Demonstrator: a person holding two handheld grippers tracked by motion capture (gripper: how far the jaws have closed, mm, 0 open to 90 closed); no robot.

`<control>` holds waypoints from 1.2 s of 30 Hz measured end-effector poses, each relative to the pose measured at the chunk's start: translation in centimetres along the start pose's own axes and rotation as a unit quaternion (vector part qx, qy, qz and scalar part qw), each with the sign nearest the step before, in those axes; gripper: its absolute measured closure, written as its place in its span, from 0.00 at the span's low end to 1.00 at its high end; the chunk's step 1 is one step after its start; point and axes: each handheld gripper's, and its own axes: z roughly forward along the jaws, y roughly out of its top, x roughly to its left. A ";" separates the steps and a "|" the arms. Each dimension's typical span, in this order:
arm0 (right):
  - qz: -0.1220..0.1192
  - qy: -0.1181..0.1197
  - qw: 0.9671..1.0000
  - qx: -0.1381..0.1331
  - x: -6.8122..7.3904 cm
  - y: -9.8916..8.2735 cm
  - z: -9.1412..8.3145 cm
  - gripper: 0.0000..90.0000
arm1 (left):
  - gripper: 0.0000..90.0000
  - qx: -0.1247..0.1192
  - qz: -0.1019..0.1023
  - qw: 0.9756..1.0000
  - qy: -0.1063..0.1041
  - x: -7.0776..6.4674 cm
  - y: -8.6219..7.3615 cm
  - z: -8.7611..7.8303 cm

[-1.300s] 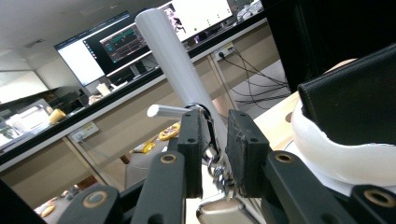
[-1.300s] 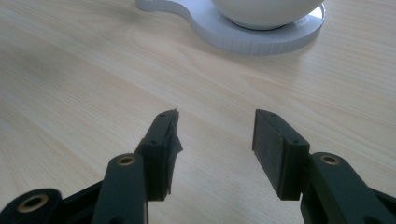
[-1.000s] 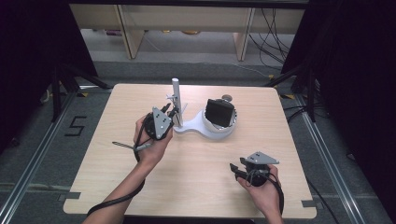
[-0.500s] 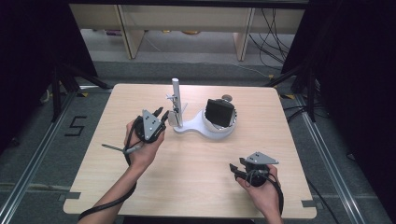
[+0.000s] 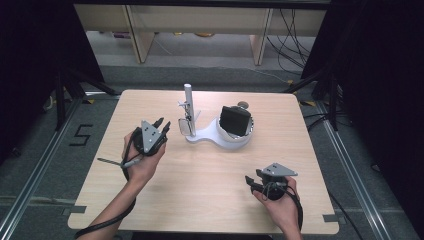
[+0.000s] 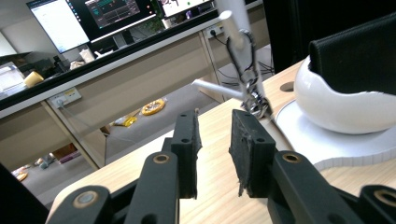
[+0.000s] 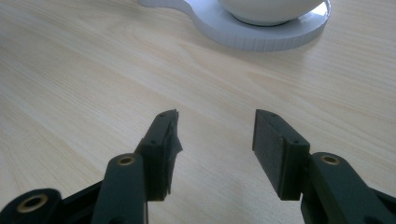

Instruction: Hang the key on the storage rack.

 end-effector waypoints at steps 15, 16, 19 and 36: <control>0.001 0.000 1.000 0.004 0.1 0.0 0.1 0.57 | 0.76 0.019 -0.011 1.000 0.017 2.5 -2.7 -2.8; 0.001 0.000 1.000 0.004 0.1 0.0 0.1 0.57 | 0.76 0.021 -0.013 1.000 0.019 2.6 -2.9 -3.0; 0.000 0.000 1.000 0.003 0.1 0.0 0.1 0.57 | 0.75 0.025 -0.023 0.999 0.019 2.9 -3.6 -3.5; 0.010 0.002 1.000 0.008 0.1 -0.3 0.1 0.56 | 0.69 0.073 -0.095 0.993 -0.003 2.8 -10.2 -7.8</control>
